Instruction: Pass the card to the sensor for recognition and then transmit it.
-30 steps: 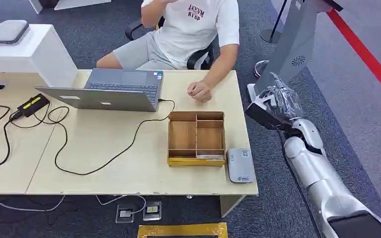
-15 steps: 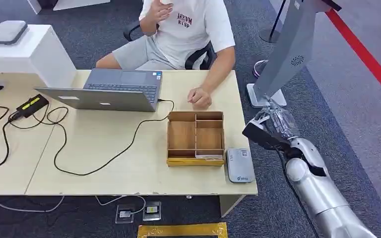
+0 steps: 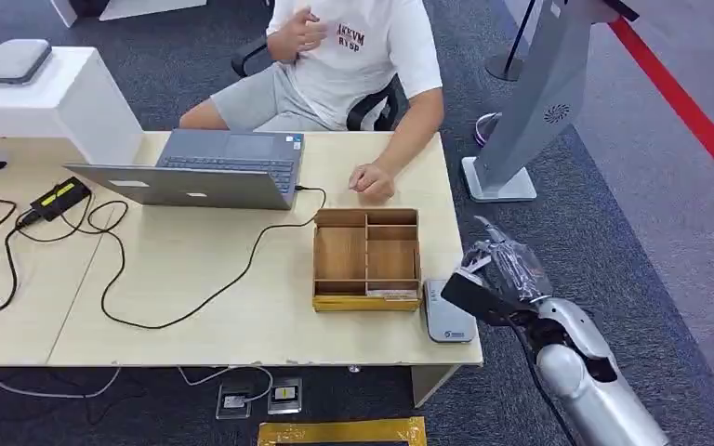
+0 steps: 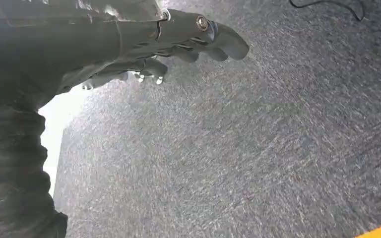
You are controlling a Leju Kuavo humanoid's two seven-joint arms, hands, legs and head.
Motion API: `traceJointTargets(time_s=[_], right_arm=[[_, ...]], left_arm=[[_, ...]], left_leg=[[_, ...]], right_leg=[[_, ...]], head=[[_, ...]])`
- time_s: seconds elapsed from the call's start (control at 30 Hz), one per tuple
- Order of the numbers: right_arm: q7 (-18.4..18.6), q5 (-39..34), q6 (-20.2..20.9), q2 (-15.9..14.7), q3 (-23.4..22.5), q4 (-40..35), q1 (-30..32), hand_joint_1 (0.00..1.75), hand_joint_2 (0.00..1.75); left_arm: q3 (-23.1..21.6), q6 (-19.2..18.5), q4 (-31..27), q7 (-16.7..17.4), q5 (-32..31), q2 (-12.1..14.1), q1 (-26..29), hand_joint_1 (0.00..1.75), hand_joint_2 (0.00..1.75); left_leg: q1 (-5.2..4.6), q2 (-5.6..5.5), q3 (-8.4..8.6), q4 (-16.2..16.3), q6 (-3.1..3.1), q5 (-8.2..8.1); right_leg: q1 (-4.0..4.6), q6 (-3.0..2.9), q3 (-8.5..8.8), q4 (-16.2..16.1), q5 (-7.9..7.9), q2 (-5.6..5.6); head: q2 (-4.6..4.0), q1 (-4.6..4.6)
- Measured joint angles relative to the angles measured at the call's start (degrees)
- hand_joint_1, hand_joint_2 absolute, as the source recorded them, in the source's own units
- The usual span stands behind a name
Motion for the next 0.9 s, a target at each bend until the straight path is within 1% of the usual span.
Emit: traceJointTargets(time_s=[0.1,0.23,0.67,0.8,0.9], right_arm=[[0.6,0.1,-0.5,0.0,0.1,-1.1,2.2,1.75,1.75],[0.7,0.2,-0.6,-0.1,0.2,-2.0,3.4,1.75,1.75],[0.8,0.2,-0.7,-0.3,0.8,-3.1,4.3,1.75,1.75],[0.2,1.0,-3.5,0.1,1.4,-2.4,4.6,1.75,1.75],[0.0,1.2,-3.8,0.3,1.9,-1.7,4.6,1.75,1.75]], left_arm=[[0.0,0.2,0.0,0.0,0.0,0.0,0.0,0.0,1.75],[0.0,0.2,0.0,0.0,0.0,0.1,0.0,0.0,1.75],[0.0,0.3,0.0,0.0,-0.1,0.1,0.0,0.0,1.75],[0.0,0.3,0.0,0.0,-0.1,0.1,0.0,0.0,1.75],[0.0,0.3,0.0,0.0,-0.1,0.1,0.0,0.0,1.75]], left_leg=[[0.0,0.0,-0.02,0.0,0.0,0.0],[0.0,0.03,-0.01,0.0,0.0,-0.01],[0.0,0.05,0.0,0.0,0.0,-0.01],[0.0,0.05,-0.02,0.0,0.0,-0.01],[0.0,0.05,-0.02,0.0,0.0,-0.01]], right_leg=[[0.0,0.0,0.0,0.0,0.0,0.0],[0.0,0.0,-0.01,0.0,0.0,0.05],[0.0,0.0,-0.01,0.0,0.0,0.04],[0.0,0.0,-0.01,0.0,-0.01,0.04],[0.0,0.0,-0.01,0.0,-0.01,0.03]], head=[[0.0,0.0],[0.0,0.0],[0.0,0.0],[0.0,0.0],[0.0,0.0]])
